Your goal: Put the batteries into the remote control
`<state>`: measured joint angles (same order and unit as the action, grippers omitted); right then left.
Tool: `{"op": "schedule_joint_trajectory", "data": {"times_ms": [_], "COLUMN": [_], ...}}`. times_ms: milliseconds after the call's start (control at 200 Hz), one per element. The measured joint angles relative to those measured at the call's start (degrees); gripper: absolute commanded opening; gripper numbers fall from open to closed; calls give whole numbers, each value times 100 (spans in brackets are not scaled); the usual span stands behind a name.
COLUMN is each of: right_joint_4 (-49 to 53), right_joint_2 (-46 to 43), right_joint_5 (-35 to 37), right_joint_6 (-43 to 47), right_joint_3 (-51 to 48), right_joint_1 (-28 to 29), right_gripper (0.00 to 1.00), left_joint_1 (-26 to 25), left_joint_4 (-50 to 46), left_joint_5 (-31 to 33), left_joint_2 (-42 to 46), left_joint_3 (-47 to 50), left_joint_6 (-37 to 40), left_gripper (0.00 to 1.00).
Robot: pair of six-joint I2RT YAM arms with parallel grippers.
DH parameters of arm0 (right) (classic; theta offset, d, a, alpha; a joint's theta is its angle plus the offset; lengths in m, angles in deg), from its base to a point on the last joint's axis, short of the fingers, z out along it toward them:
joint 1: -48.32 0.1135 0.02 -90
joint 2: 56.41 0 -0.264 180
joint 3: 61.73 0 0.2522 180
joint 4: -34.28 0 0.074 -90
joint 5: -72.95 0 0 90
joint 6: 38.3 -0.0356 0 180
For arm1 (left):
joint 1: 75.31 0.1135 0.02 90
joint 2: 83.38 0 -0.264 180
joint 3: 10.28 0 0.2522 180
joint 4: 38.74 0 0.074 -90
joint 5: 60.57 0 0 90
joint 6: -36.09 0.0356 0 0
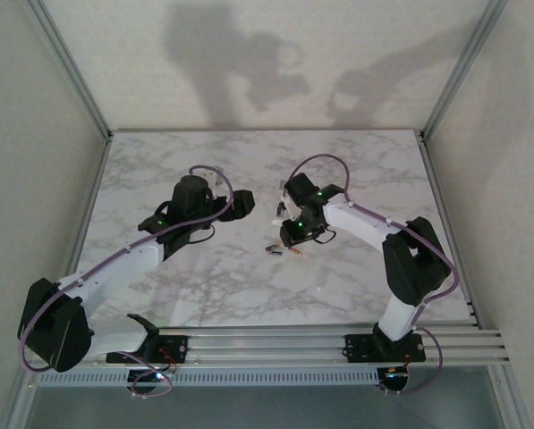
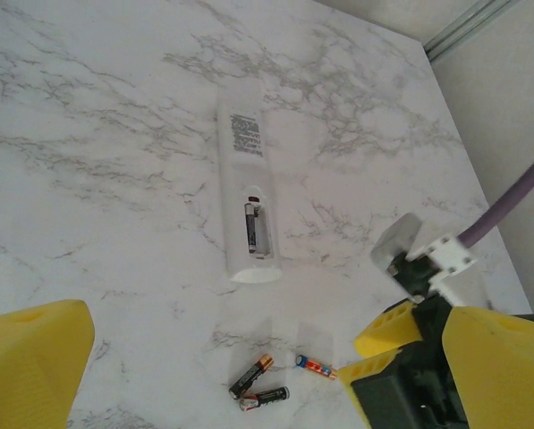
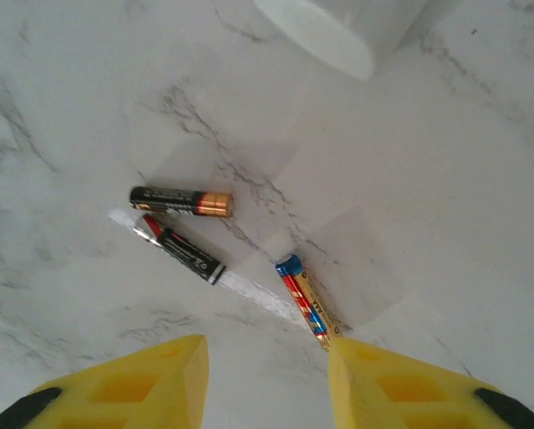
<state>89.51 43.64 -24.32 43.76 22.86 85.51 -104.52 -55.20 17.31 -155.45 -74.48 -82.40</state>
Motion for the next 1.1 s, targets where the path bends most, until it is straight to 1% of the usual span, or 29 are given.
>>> {"op": "schedule_joint_trajectory", "data": {"times_ms": [210, 305, 436, 521, 671, 801, 851, 916, 1016, 1096], "right_joint_4": [-52, -129, -208, -201, -144, -190, -227, -319, -529, -619], "right_joint_2": [546, 719, 820, 817, 791, 538, 398, 295, 326, 472], "right_joint_5": [168, 267, 411, 588, 798, 822, 916, 1080, 1224, 1250], "right_joint_6": [92, 81, 44, -37, -245, -776, -1141, -1633, -2337, -2736], "right_joint_3": [-11, -35, -90, -90, -48, -13, 92, 334, 719, 981], "right_joint_1": [52, 59, 72, 94, 151, 157, 155, 127, 13, -90], "right_gripper": [40, 37, 26, 14, 9, 9, 9, 8, 7, 8], "left_joint_1": [0, 0, 0, 0, 0, 0, 0, 0, 0, 0], "left_joint_4": [11, 20, 26, 33, 33, 35, 35, 50, 83, 83], "left_joint_5": [0, 0, 0, 0, -2, 0, 0, 0, 0, 2], "left_joint_2": [0, 0, 0, 0, 0, 0, 0, 0, 2, 15], "left_joint_3": [0, 11, 44, 46, 48, 48, 48, 52, 83, 107], "left_joint_6": [0, 0, 0, 0, 0, -2, -4, -24, -52, -72], "left_gripper": [100, 100, 100, 100, 100, 100, 100, 99, 99, 99]}}
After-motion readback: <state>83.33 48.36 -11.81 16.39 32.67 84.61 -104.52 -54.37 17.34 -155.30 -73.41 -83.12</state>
